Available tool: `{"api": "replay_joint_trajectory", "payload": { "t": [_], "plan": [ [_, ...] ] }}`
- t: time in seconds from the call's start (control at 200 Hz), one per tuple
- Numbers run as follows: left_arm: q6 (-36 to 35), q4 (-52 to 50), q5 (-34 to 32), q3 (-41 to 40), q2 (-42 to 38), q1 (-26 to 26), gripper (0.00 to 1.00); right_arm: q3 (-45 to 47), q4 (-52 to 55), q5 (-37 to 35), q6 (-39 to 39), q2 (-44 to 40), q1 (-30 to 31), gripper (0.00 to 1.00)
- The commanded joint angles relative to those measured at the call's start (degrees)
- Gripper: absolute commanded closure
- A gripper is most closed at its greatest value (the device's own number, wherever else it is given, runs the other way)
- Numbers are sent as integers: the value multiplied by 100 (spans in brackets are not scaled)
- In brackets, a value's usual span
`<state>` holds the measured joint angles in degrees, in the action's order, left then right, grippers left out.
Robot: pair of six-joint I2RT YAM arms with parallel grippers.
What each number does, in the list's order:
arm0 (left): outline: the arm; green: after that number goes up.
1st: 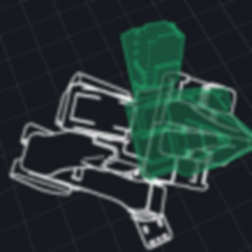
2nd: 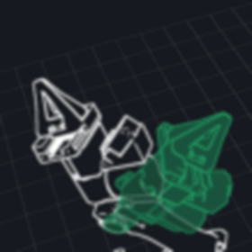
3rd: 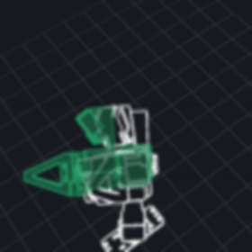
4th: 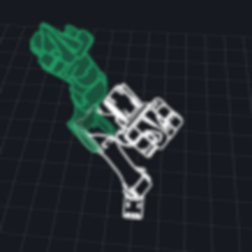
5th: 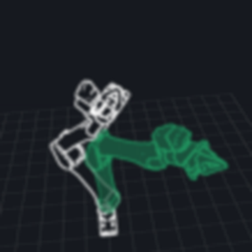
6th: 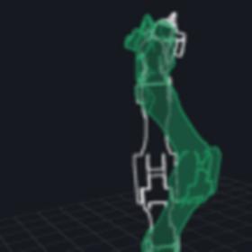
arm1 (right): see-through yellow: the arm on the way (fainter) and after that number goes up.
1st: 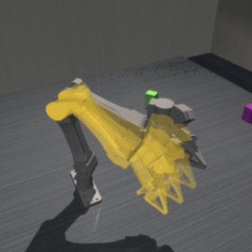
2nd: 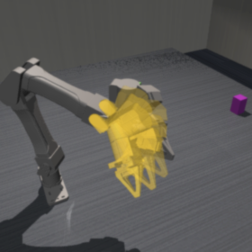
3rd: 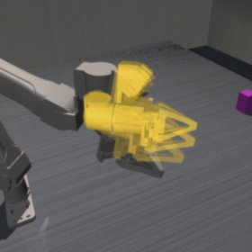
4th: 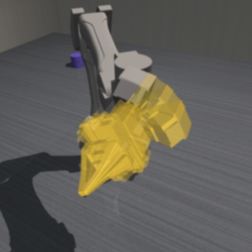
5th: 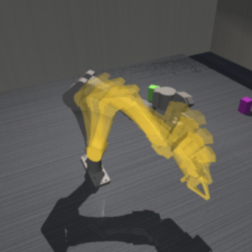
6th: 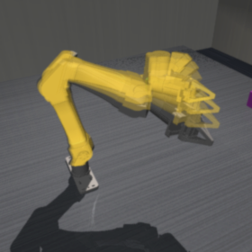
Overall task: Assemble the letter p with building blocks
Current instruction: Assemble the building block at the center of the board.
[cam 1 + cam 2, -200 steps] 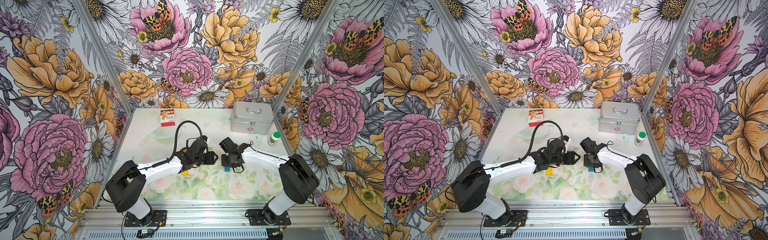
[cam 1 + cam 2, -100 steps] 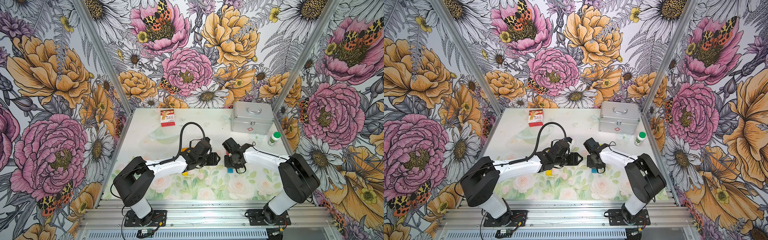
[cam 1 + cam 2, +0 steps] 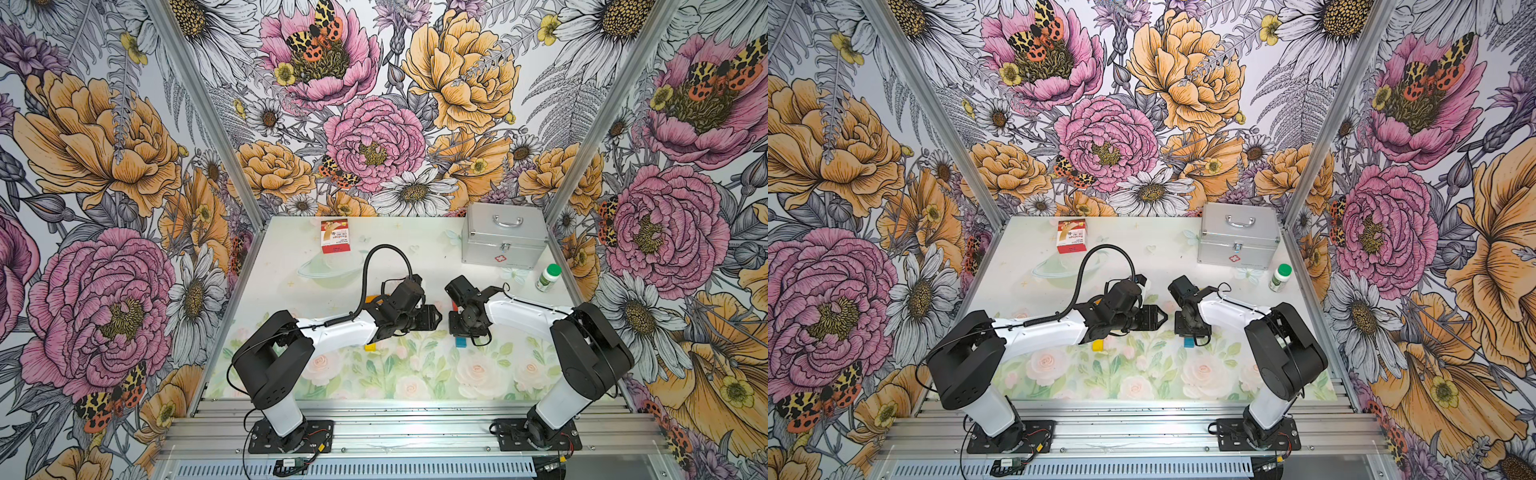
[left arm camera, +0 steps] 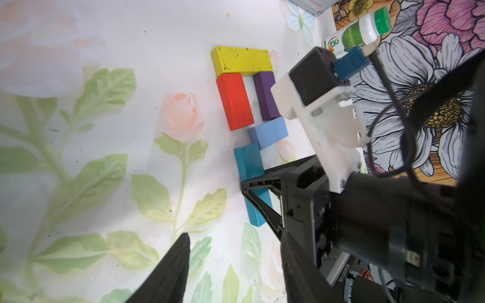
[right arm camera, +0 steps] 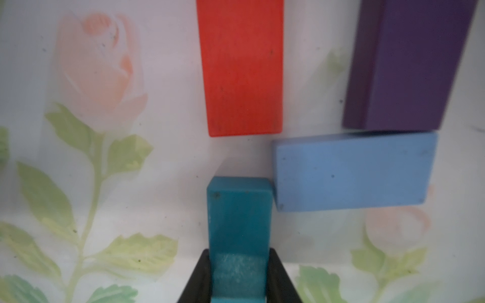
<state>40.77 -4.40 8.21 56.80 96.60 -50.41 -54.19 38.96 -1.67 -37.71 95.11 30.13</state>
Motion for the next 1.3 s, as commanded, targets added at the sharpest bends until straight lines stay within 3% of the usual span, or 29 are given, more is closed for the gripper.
{"api": "replay_joint_trajectory", "payload": {
  "t": [0.0,0.14,0.325,0.385,0.816,1.016,1.201,1.296],
  "plan": [
    [35,124,108,201,76,-23,44,-178,-29,-7,104,99,-76,92],
    [38,126,154,234,114,-29,44,-248,-28,57,165,91,-107,85],
    [45,124,174,236,105,-48,44,-285,-15,52,212,-134,-113,61],
    [44,125,178,236,96,-69,44,-293,-20,114,212,-251,-110,57],
    [45,142,395,118,244,-235,52,-55,266,106,-4,-1204,-205,54],
    [127,349,510,158,609,-376,65,564,230,145,-19,-1456,-531,68],
    [261,456,564,348,1156,-486,82,1003,34,438,141,-1690,-771,91],
    [307,485,538,372,1239,-489,89,1099,-64,671,194,-1741,-789,97]
  ]
}}
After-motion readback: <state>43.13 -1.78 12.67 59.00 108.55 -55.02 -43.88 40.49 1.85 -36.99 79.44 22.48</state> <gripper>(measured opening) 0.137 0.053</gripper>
